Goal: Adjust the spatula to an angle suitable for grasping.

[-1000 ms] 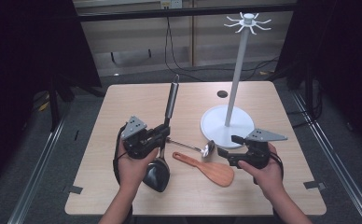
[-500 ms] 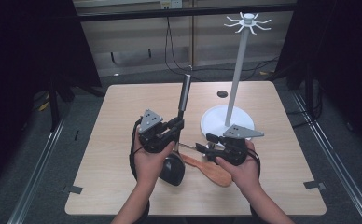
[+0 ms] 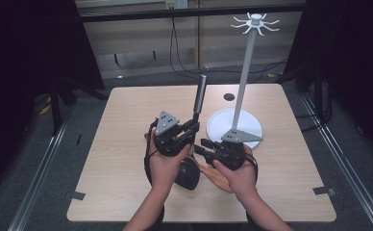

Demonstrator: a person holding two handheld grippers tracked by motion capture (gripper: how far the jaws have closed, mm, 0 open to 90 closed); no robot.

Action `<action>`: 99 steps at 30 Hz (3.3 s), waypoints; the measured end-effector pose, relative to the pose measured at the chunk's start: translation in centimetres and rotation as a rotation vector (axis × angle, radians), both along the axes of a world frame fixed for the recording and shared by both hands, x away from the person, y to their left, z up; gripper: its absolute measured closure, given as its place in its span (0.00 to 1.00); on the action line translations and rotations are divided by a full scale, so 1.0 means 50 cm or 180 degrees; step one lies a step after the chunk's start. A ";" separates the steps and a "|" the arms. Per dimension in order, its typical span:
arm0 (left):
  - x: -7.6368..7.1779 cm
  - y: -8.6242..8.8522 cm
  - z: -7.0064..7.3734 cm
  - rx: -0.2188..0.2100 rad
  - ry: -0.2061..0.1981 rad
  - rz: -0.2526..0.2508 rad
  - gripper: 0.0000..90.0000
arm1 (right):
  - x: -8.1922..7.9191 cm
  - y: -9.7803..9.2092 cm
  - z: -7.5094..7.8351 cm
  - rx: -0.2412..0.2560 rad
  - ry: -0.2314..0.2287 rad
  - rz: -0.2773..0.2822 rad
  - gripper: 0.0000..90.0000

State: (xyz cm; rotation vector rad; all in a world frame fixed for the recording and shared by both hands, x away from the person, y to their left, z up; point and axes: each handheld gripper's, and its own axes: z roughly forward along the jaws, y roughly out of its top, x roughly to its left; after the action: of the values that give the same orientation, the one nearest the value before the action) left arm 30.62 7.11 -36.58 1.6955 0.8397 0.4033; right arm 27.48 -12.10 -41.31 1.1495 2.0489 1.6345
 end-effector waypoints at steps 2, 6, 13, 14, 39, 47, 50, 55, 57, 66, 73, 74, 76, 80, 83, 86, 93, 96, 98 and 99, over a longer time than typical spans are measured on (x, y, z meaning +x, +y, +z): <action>-0.001 -0.005 0.001 -0.0020 0.0000 0.0000 0.84 | 0.002 0.004 -0.002 0.0022 0.0011 0.0002 0.73; -0.004 -0.008 0.003 -0.0051 0.0009 -0.0008 0.84 | 0.005 0.011 -0.009 0.0102 0.0007 -0.0083 0.76; -0.008 -0.013 0.002 -0.0098 -0.0006 -0.0051 0.84 | 0.009 0.018 -0.005 0.0161 -0.0053 -0.0095 0.84; -0.009 -0.013 0.002 -0.0108 0.0004 -0.0052 0.84 | 0.009 0.019 -0.004 0.0149 -0.0039 -0.0117 0.85; 0.005 0.049 -0.022 -0.0159 -0.0005 -0.0027 0.43 | 0.018 -0.055 0.029 0.0361 0.0027 0.0004 0.99; 0.011 0.079 -0.065 0.0022 0.0062 0.0129 0.30 | 0.024 -0.091 0.047 0.0358 -0.0009 0.0015 0.99; 0.012 0.084 -0.078 0.0124 0.0062 0.0115 0.27 | 0.026 -0.099 0.049 0.0374 -0.0018 0.0021 0.99; 0.014 0.094 -0.096 0.0189 0.0146 0.0093 0.25 | 0.029 -0.110 0.058 0.0369 -0.0044 0.0063 0.99; 0.015 0.098 -0.107 0.0212 0.0164 0.0090 0.25 | 0.030 -0.112 0.060 0.0371 -0.0050 0.0058 0.99; 0.014 0.120 -0.146 0.0322 0.0303 0.0104 0.24 | 0.040 -0.140 0.085 0.0438 -0.0145 0.0003 0.99; 0.014 0.130 -0.151 0.0313 0.0337 0.0158 0.24 | 0.050 -0.164 0.105 0.0434 -0.0190 -0.0059 0.99; 0.014 0.130 -0.151 0.0312 0.0338 0.0157 0.24 | 0.052 -0.167 0.106 0.0429 -0.0195 -0.0057 0.99; 0.014 0.130 -0.151 0.0318 0.0330 0.0156 0.24 | 0.054 -0.171 0.108 0.0461 -0.0189 -0.0075 0.99; 0.013 0.129 -0.152 0.0331 0.0323 0.0143 0.24 | 0.058 -0.180 0.110 0.0475 -0.0199 -0.0089 0.99; 0.013 0.127 -0.153 0.0325 0.0334 0.0143 0.24 | 0.060 -0.186 0.110 0.0475 -0.0190 -0.0104 0.99; 0.014 0.126 -0.154 0.0334 0.0342 0.0138 0.24 | 0.060 -0.190 0.110 0.0448 -0.0196 -0.0111 0.99; 0.016 0.126 -0.157 0.0351 0.0342 0.0139 0.25 | 0.067 -0.199 0.107 0.0489 -0.0182 -0.0108 0.99; 0.016 0.127 -0.157 0.0335 0.0342 0.0148 0.25 | 0.070 -0.202 0.106 0.0536 -0.0161 -0.0104 0.99; 0.016 0.127 -0.157 0.0341 0.0343 0.0152 0.25 | 0.071 -0.203 0.105 0.0545 -0.0153 -0.0099 0.99; 0.016 0.127 -0.157 0.0339 0.0339 0.0151 0.25 | 0.072 -0.205 0.104 0.0551 -0.0144 -0.0095 0.99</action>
State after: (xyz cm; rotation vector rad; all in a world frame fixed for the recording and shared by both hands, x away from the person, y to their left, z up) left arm 31.43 13.46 -44.42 1.8109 0.9520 0.3987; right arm 31.09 -22.33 -36.10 1.1802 1.8840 1.8359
